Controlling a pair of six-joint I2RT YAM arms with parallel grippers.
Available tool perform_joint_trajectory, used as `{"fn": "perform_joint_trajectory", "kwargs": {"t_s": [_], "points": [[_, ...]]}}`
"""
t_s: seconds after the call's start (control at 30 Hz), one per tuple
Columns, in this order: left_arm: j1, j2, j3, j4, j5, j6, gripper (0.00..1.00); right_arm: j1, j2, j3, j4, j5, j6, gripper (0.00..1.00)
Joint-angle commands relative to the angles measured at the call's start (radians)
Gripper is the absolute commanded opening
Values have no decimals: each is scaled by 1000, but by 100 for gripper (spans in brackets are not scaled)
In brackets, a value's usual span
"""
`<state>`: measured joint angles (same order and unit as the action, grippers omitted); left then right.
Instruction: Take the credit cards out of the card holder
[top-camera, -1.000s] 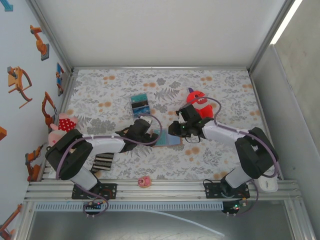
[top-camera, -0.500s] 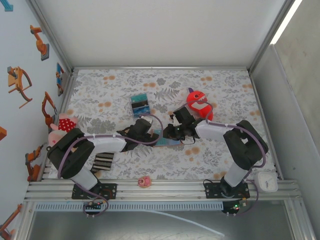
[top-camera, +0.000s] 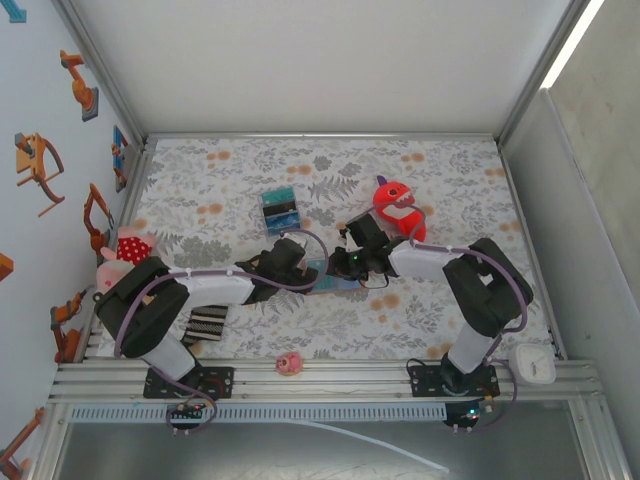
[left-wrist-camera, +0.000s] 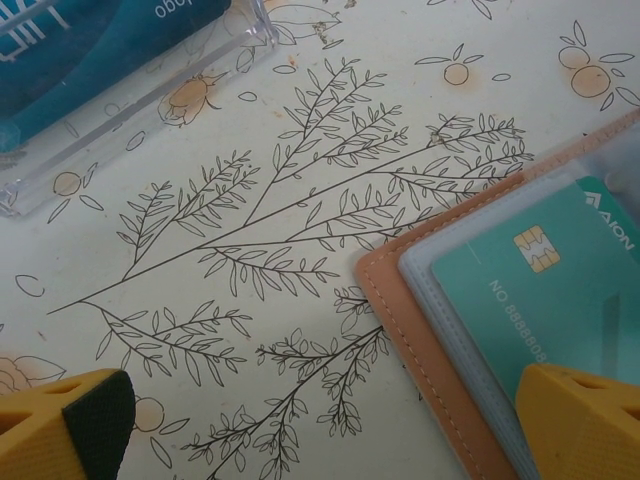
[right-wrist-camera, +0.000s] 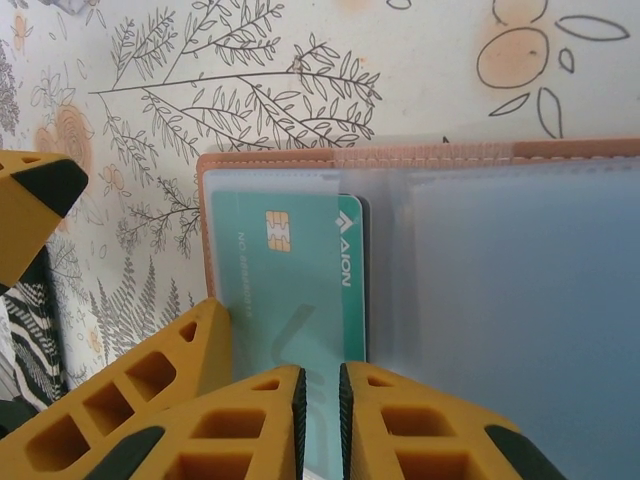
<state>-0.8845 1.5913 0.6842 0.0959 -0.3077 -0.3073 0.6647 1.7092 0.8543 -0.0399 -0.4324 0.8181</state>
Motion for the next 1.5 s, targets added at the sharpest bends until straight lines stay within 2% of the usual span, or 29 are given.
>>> {"fn": "perform_joint_trajectory", "kwargs": {"t_s": [0.0, 0.3, 0.87, 1.47], "points": [[-7, 3, 17, -44, -28, 6, 98, 6, 19, -11, -11, 14, 16, 17], [-13, -8, 18, -55, -39, 5, 98, 5, 39, -18, -19, 24, 21, 15], [-18, 5, 34, -65, -34, 2, 98, -1, 63, -61, 150, -74, 82, 14], [-18, -6, 33, -69, -18, -13, 98, -9, 48, -89, 233, -117, 101, 12]]}}
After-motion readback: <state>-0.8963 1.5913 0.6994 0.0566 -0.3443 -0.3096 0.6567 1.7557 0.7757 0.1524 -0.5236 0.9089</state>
